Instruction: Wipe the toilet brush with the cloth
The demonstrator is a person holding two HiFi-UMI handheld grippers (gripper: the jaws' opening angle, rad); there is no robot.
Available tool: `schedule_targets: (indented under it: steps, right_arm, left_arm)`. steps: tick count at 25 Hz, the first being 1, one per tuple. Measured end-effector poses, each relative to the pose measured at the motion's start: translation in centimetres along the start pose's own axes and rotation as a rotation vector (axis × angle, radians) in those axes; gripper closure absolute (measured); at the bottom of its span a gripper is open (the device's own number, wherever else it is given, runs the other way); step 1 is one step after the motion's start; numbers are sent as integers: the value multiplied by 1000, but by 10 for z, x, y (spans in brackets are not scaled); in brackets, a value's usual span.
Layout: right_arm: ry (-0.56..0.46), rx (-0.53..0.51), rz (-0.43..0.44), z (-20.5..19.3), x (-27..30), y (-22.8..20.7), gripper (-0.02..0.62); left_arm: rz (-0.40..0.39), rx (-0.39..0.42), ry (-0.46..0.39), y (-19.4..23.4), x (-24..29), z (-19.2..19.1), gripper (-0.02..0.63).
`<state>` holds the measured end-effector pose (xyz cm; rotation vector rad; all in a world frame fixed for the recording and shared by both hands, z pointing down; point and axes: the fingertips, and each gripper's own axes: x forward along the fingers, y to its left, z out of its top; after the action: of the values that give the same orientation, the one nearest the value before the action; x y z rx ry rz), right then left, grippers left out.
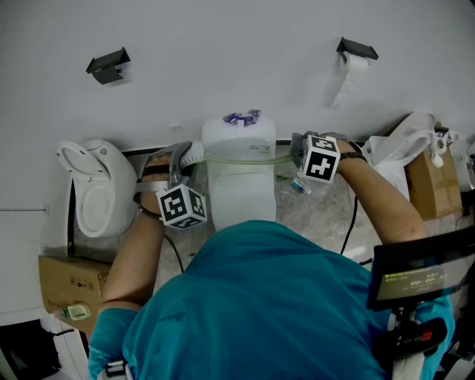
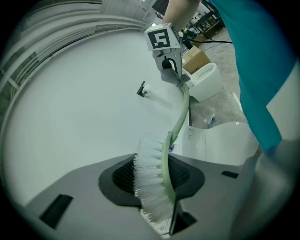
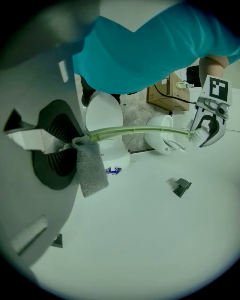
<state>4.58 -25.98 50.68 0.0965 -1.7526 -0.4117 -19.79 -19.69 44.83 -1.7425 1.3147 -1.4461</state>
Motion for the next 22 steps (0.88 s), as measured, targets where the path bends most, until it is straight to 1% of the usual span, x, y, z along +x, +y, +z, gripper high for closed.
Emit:
schedule_targets:
  steps: [3, 7, 9, 11, 12, 14, 16, 18, 20, 22]
  right_arm:
    - [17, 15, -13, -8, -1, -5, 560]
    - [46, 17, -66, -20, -4, -15, 560]
    - [37, 39, -95, -26, -8, -23, 560]
    - [5, 84, -138, -31, -16, -34, 560]
    - [-28, 121, -166, -32, -23, -42, 560]
    - [-130, 223, -238, -30, -44, -58, 560]
    - [-272, 356, -315, -27, -69, -73, 560]
    - [-420, 492, -371, -28, -90, -82, 560]
    - [-547, 604, -408, -35, -104, -86, 560]
    - [-657, 690, -412, -39, -111, -82, 560]
  left_arm:
    - [-4, 8, -1, -1, -1, 0, 453]
    - [-13, 10, 6, -5, -1, -3, 453]
    - [-23, 2, 14, -7, -1, -7, 453]
    - [-35, -10, 24, -10, 0, -12, 453]
    - [-40, -19, 30, -12, -1, -15, 453]
    - [-49, -41, 44, -15, -1, -23, 453]
    - [-63, -75, 61, -21, 0, -33, 453]
    - [-82, -112, 74, -30, 0, -41, 453]
    - [-102, -144, 83, -38, 0, -47, 453]
    - [-123, -181, 88, -45, 0, -54, 453]
